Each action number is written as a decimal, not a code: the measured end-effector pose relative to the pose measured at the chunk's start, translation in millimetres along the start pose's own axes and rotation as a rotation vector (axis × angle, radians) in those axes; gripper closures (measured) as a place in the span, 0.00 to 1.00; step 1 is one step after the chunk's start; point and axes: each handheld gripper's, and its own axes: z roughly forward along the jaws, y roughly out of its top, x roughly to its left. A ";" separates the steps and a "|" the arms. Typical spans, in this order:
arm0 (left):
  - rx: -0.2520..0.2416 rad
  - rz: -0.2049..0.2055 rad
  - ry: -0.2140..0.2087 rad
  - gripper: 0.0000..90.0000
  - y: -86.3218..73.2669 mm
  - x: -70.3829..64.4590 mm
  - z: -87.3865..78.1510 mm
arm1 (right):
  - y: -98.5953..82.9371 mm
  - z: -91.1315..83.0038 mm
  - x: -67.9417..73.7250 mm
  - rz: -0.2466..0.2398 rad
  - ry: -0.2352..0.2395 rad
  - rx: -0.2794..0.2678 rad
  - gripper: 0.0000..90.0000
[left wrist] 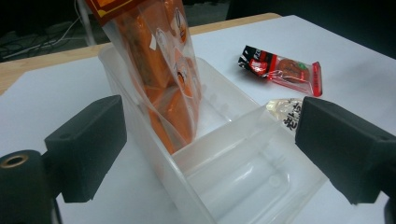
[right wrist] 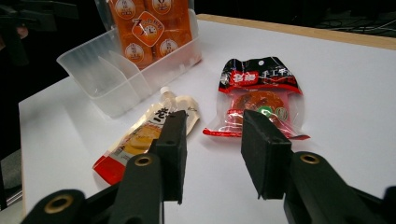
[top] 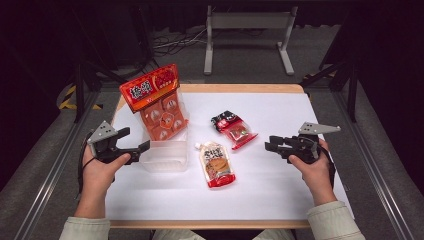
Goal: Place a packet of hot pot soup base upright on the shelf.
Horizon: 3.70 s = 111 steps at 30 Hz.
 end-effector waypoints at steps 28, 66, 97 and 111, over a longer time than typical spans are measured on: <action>-0.006 -0.022 -0.054 0.13 -9.9 -4.3 -19.3 | 60.4 82.9 -32.0 -0.097 -0.087 0.048 0.53; -0.012 -0.020 -0.033 0.13 -12.8 0.5 -26.7 | 69.3 161.7 -85.1 -0.019 -0.110 0.220 0.38; 0.002 -0.044 0.004 0.14 -25.1 4.9 -38.5 | 53.6 212.1 -87.6 -0.054 -0.089 0.429 0.33; -0.023 -0.069 -0.030 0.14 -25.6 7.6 -38.8 | 54.0 213.3 -72.9 -0.138 -0.194 0.469 0.63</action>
